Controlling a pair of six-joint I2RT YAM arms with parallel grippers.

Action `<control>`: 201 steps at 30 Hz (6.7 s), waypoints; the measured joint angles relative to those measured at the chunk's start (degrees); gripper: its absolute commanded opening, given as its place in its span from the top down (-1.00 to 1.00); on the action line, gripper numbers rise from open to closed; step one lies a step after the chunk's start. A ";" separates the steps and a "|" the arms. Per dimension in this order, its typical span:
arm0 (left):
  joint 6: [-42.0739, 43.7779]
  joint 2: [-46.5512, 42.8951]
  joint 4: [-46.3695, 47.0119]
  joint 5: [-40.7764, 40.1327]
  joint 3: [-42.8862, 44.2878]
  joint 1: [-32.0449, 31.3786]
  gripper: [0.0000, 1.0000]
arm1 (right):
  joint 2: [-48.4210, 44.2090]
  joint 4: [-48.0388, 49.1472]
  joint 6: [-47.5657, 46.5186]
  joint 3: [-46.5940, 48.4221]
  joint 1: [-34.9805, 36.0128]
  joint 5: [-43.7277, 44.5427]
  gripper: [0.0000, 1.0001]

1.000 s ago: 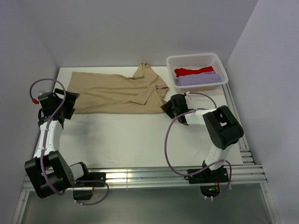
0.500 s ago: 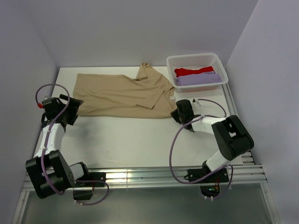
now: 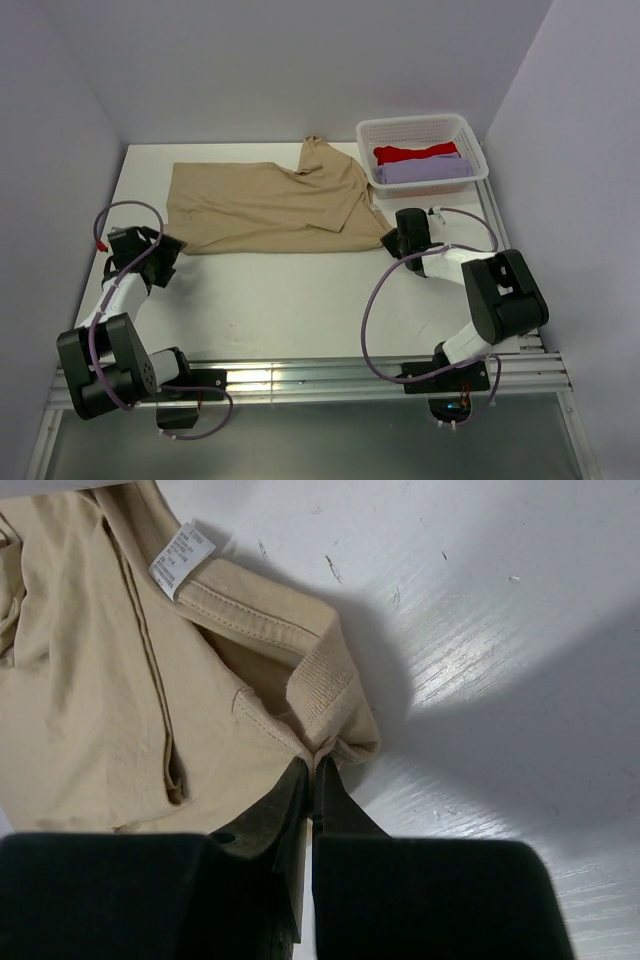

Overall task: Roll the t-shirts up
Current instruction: Fold the tshirt

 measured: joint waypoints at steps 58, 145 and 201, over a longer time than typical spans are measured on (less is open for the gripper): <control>-0.20 9.31 -0.68 -18.14 9.05 0.83 0.99 | 1.09 -1.33 -3.61 1.55 -2.36 -4.07 1.00; 1.70 15.76 13.90 -0.28 -0.52 6.78 0.99 | -6.45 -6.49 -5.29 0.11 -2.19 -5.90 1.00; 4.50 -6.36 -23.96 2.62 3.78 16.28 0.99 | -23.37 -23.82 -7.39 -5.05 -1.09 -12.26 1.00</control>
